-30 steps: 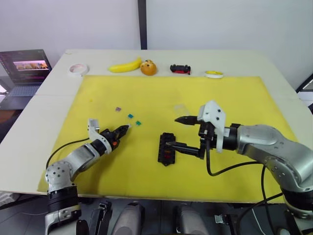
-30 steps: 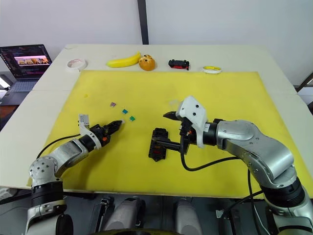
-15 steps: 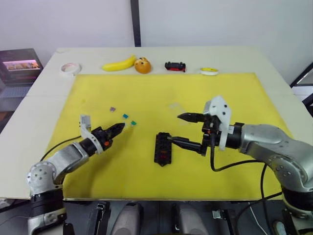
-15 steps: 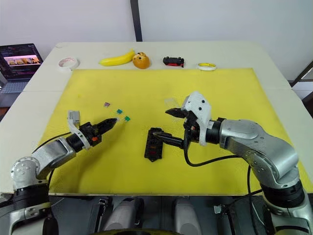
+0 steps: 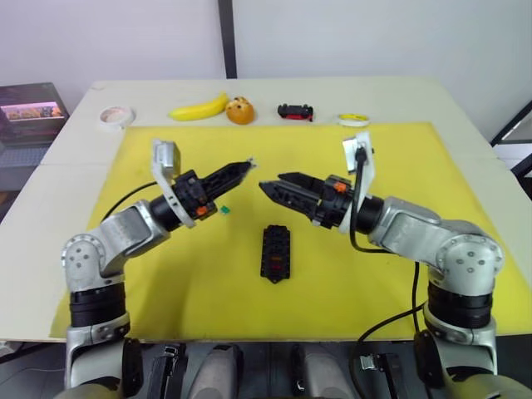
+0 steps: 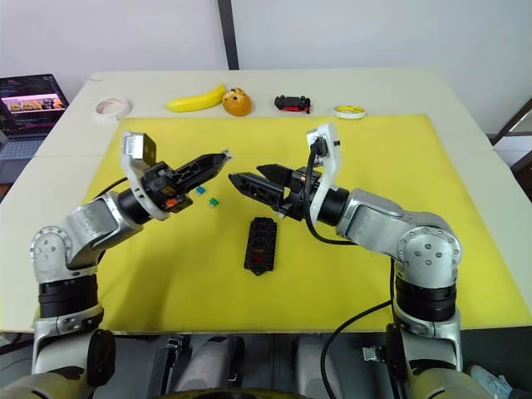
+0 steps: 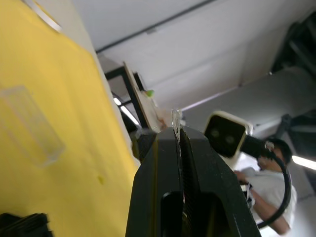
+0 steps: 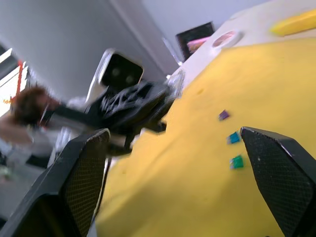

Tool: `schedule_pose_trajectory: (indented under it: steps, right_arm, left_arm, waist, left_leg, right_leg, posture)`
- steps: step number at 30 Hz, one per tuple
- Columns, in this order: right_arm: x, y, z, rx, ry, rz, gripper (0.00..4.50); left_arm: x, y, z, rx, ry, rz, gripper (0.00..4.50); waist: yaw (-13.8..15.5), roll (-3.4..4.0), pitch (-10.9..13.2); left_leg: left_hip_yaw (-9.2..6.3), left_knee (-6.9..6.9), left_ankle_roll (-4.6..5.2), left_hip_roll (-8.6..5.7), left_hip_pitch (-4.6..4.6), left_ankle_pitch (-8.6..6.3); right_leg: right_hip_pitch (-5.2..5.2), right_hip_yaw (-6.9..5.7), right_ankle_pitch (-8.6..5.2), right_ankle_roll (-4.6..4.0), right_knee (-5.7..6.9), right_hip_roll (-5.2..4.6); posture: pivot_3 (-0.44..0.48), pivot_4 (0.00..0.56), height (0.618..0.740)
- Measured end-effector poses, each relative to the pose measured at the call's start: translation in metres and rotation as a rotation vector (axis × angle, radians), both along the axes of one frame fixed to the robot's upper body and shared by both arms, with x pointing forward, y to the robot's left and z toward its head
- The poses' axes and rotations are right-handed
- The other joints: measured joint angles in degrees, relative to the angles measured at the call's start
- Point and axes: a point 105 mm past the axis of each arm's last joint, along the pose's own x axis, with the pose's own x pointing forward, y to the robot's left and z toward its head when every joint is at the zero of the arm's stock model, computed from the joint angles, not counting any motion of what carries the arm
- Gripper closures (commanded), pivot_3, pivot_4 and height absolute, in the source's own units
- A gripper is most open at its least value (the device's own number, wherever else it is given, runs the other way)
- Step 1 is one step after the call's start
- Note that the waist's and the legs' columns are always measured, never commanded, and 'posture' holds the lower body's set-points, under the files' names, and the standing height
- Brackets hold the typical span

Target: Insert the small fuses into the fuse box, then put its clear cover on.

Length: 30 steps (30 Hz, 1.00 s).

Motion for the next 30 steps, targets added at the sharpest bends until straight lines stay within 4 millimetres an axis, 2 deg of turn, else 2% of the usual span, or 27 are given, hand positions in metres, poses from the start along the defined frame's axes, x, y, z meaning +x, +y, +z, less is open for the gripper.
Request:
schedule_pose_trajectory:
  steps: [1, 4, 20, 22, 30]
  right_arm:
    - [0.0022, 0.0008, 0.0010, 0.018, 0.013, -0.012, 0.55]
    - [0.0048, 0.0035, 0.0037, 0.058, 0.039, -0.031, 1.76]
    - [0.0048, 0.0009, 0.0069, 0.100, 0.095, -0.059, 1.76]
    - [0.0046, 0.0011, 0.0074, 0.107, 0.098, -0.059, 2.29]
    - [0.0042, -0.0004, 0.0085, 0.107, 0.106, -0.060, 2.29]
  left_arm:
    - [-0.0005, -0.0029, -0.0005, -0.007, 0.003, -0.010, 4.50]
    - [-0.0007, -0.0063, -0.0017, -0.013, 0.010, -0.021, 4.50]
    - [0.0025, -0.0081, 0.0022, -0.085, 0.020, -0.004, 4.50]
    - [0.0025, -0.0085, 0.0022, -0.087, 0.020, -0.005, 4.50]
    - [0.0024, -0.0084, 0.0020, -0.088, 0.021, -0.005, 4.50]
  waist:
    - [-0.21, 0.00, 0.00]
    - [-0.31, 0.00, 0.00]
    - [-0.17, 0.00, 0.00]
    - [-0.18, 0.00, 0.00]
    - [-0.16, 0.00, 0.00]
  left_leg:
    - [0.01, 0.00, 0.00, 0.02, 0.00, 0.00]
    - [-0.01, 0.00, 0.02, 0.07, 0.00, 0.00]
    - [0.00, 0.12, 0.13, 0.03, 0.00, -0.05]
    - [-0.01, 0.12, 0.13, 0.03, 0.00, -0.05]
    - [0.00, 0.13, 0.13, 0.03, 0.00, -0.05]
  right_leg:
    - [-0.02, 0.01, 0.00, 0.00, 0.01, 0.01]
    - [-0.08, 0.02, 0.00, 0.00, 0.13, 0.07]
    - [-0.08, 0.02, 0.00, 0.00, 0.31, 0.12]
    - [-0.08, 0.02, 0.00, 0.00, 0.31, 0.12]
    - [-0.08, 0.02, 0.00, 0.00, 0.32, 0.13]
  posture:
    - [0.000, 0.150, 0.740]
    - [0.000, 0.150, 0.740]
    - [0.000, 0.150, 0.740]
    - [0.000, 0.150, 0.740]
    - [0.000, 0.150, 0.740]
